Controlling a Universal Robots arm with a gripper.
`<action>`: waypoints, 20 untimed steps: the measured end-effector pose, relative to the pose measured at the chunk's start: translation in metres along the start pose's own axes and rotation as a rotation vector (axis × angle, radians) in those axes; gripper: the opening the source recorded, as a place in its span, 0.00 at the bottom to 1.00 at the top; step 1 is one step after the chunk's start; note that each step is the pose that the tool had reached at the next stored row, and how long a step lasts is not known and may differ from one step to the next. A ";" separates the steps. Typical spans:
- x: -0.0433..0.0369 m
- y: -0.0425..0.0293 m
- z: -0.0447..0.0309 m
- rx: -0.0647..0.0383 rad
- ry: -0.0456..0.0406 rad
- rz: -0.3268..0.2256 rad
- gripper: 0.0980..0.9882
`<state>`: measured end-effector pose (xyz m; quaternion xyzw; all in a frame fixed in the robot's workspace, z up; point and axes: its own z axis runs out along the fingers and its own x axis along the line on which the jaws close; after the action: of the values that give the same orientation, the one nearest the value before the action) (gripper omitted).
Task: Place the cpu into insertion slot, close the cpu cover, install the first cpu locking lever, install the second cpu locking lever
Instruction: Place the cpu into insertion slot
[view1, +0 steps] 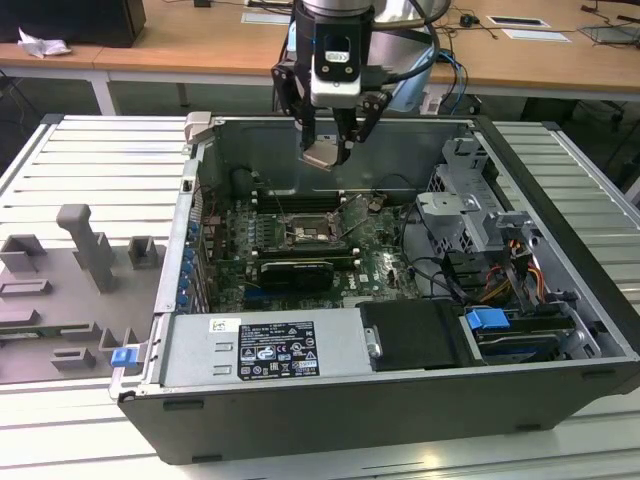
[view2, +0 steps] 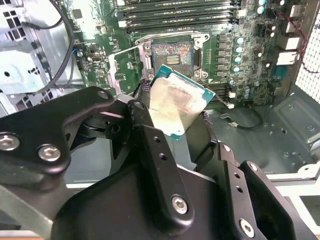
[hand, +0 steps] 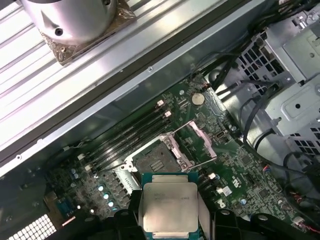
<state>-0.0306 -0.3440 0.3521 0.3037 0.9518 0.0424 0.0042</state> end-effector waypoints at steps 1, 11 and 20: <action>0.0000 0.0000 0.0003 0.000 -0.0011 0.012 0.48; 0.0000 -0.0001 0.0027 0.000 -0.0115 0.116 0.48; 0.0000 -0.0002 0.0041 0.001 -0.0213 0.211 0.48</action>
<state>-0.0306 -0.3439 0.3479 0.4029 0.9144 0.0388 0.0096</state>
